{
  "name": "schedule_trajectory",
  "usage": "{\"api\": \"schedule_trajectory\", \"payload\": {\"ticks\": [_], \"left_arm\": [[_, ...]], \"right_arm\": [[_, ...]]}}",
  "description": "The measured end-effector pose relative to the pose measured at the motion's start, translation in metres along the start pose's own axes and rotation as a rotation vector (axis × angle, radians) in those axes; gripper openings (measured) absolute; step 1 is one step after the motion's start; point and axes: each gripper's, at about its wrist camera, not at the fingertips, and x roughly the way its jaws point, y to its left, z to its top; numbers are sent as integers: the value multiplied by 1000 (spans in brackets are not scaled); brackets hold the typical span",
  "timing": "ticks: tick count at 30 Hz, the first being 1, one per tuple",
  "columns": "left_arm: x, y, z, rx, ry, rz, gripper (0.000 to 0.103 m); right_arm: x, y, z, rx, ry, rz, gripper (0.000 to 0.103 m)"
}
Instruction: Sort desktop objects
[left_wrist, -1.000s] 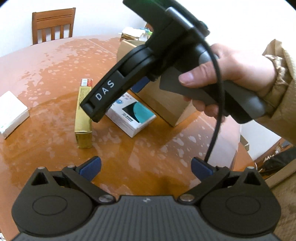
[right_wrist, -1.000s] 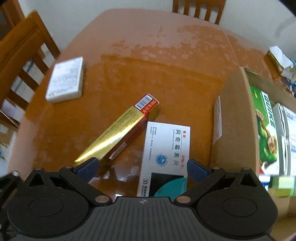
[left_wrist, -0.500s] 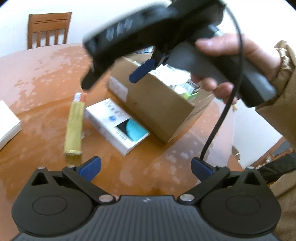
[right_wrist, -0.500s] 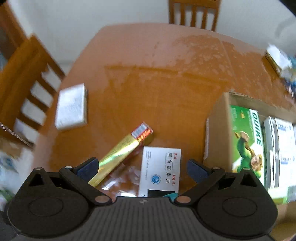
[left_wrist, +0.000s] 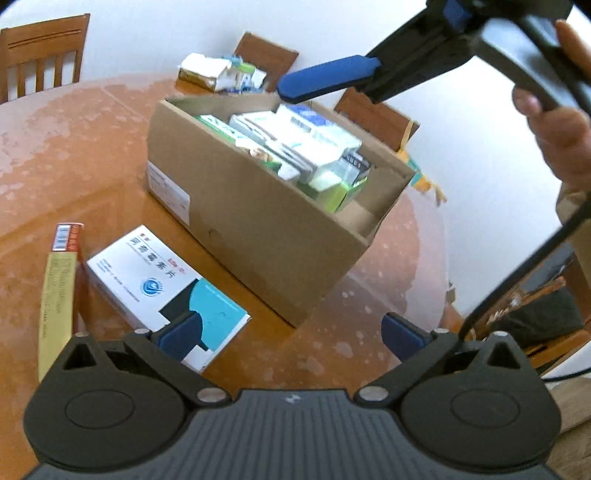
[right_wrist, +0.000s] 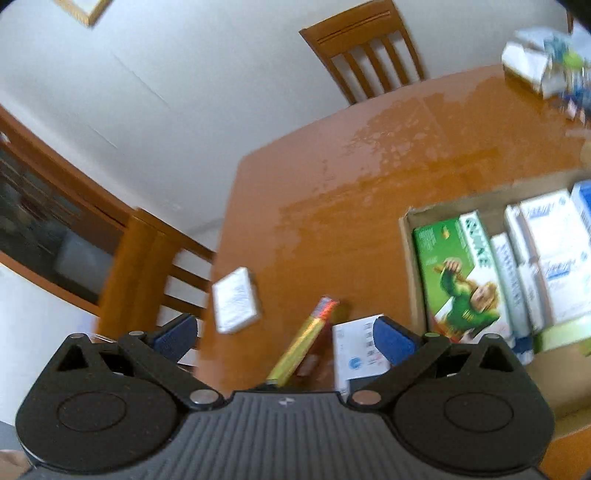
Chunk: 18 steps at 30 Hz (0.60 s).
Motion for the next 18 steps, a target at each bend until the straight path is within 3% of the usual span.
{"api": "schedule_trajectory", "payload": {"ticks": [2, 6, 12, 18], "left_arm": [[-1, -8, -5, 17, 33, 9, 103], [-15, -13, -31, 13, 98, 25, 103], [-41, 4, -75, -46, 200, 103, 103], [-67, 21, -90, -73, 192, 144, 103]], "right_arm": [[10, -5, -5, 33, 33, 27, 103], [40, 12, -21, -31, 72, -20, 103], [95, 48, -63, -305, 87, -335, 103], [127, 47, -93, -454, 127, -513, 103]]}}
